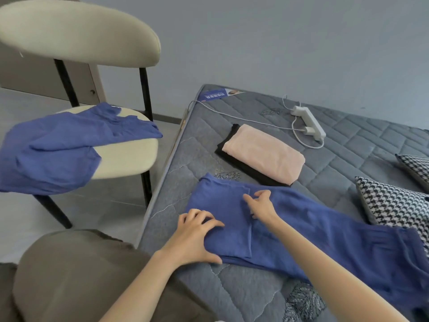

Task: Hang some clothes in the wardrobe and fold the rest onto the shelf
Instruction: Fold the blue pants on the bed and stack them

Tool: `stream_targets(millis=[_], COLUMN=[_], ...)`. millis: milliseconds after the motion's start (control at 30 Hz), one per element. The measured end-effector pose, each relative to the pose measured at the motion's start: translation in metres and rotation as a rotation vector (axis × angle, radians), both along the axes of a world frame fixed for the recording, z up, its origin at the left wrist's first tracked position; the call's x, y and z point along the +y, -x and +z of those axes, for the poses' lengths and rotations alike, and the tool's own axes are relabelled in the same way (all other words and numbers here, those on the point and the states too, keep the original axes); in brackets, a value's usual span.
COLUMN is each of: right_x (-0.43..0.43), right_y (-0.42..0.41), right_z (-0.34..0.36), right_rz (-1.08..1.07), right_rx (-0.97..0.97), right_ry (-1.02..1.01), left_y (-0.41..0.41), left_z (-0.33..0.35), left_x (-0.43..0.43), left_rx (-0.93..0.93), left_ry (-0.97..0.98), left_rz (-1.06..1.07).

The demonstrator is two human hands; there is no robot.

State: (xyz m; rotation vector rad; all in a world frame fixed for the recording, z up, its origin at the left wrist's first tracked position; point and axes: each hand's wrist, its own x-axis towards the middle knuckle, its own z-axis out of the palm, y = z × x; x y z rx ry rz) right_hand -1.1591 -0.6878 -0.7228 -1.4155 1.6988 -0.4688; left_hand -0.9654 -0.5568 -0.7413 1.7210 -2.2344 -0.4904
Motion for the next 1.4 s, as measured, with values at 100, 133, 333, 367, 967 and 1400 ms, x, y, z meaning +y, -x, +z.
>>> stream_targets(millis=[100,133,333,367,967,1400], right_x=[0.005,0.006,0.006,0.008,0.037,-0.005], right_y=[-0.011,-0.014,-0.023,-0.023,-0.011,-0.074], right_z=[-0.002,-0.002,-0.005,-0.007,-0.011,0.001], right_rz=[0.012,0.016,-0.035,-0.030,-0.031,0.537], right_rx=[0.005,0.012,-0.161,-0.170,0.088,0.499], right_ry=[-0.044,-0.046,-0.140,-0.138,0.138,0.661], left_y=[-0.007,-0.006,0.014,0.015,-0.008,-0.019], left_z=[-0.010,-0.012,-0.021,-0.021,-0.027,-0.022], left_x=[0.007,0.006,0.001,0.001,-0.006,-0.014], left_rx=[-0.068,-0.069,-0.075,-0.084,-0.008,0.498], left_ry=[0.029,0.052,0.292,0.297,-0.035,0.005], left_rz=[-0.014,-0.009,-0.003,-0.016,0.251,0.547])
